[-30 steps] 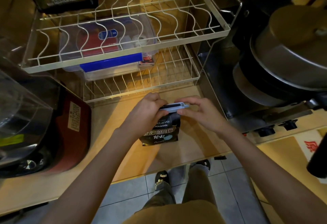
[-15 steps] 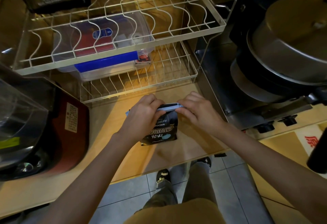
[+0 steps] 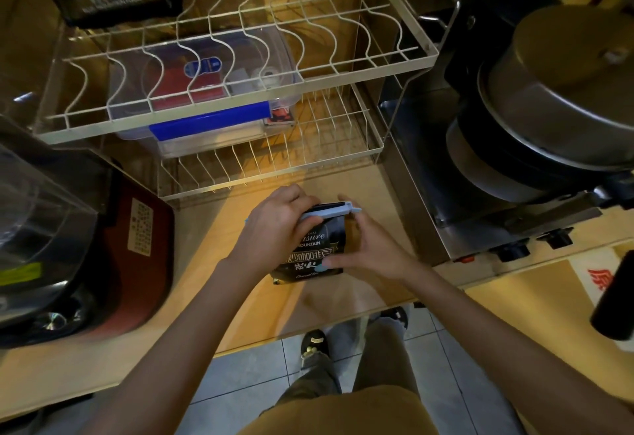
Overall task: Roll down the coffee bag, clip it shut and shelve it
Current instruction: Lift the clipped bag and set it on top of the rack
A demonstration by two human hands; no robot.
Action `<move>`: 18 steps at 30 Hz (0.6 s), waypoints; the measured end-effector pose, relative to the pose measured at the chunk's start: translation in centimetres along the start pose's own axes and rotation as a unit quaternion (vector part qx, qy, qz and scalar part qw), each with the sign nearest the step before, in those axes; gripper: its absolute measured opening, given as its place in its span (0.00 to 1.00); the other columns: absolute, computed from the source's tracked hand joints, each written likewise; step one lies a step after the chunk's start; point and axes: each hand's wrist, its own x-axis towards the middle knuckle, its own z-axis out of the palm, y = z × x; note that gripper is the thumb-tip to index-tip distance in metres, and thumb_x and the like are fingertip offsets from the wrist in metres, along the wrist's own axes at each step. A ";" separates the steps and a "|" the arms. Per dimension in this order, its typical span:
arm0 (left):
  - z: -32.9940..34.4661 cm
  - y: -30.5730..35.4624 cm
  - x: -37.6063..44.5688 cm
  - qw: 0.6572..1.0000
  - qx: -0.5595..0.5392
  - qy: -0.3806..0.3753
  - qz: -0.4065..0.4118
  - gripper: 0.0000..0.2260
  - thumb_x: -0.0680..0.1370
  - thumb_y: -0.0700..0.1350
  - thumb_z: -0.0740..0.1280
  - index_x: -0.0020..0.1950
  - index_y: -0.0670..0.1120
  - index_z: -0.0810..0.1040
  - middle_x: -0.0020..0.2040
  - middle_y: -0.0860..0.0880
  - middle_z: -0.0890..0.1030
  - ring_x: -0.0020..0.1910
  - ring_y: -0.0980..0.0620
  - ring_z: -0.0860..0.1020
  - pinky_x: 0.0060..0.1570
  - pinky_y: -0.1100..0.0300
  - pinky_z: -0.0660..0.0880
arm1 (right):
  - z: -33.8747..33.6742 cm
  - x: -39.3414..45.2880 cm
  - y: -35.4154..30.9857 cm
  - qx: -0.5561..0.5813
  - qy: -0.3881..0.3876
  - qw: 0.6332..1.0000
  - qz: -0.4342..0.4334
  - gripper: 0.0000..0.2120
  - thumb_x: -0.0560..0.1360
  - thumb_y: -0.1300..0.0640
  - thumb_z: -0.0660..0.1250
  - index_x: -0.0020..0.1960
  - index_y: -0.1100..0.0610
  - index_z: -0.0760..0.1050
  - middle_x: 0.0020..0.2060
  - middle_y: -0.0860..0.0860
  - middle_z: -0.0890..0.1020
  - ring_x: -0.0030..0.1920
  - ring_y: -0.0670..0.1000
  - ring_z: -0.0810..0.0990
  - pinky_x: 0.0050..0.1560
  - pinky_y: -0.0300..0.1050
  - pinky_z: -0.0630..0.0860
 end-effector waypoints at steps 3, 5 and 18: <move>-0.3 -0.4 -0.6 0.999 -0.032 0.030 -0.030 0.28 0.70 0.56 0.66 0.67 0.49 0.66 0.60 0.47 0.77 0.60 0.47 0.72 0.57 0.50 0.69 | 1.5 0.2 1.8 0.062 -0.013 0.997 0.045 0.36 0.60 0.58 0.78 0.65 0.57 0.67 0.58 0.50 0.77 0.59 0.49 0.75 0.58 0.41 0.73; -0.5 -1.2 -1.9 0.981 -0.140 0.064 -0.118 0.42 0.64 0.55 0.74 0.72 0.53 0.55 0.70 0.48 0.66 0.68 0.52 0.62 0.64 0.52 0.62 | 2.0 0.3 2.6 0.077 0.009 0.996 0.040 0.33 0.60 0.59 0.77 0.63 0.57 0.70 0.57 0.51 0.78 0.58 0.51 0.76 0.60 0.47 0.73; 6.7 -5.0 -7.3 0.885 -0.351 -0.016 -0.306 0.34 0.52 0.55 0.75 0.55 0.48 0.72 0.50 0.46 0.80 0.49 0.45 0.77 0.52 0.50 0.75 | 1.6 0.9 2.8 0.021 0.020 0.999 0.035 0.33 0.59 0.72 0.75 0.63 0.62 0.70 0.61 0.58 0.77 0.62 0.56 0.74 0.64 0.56 0.71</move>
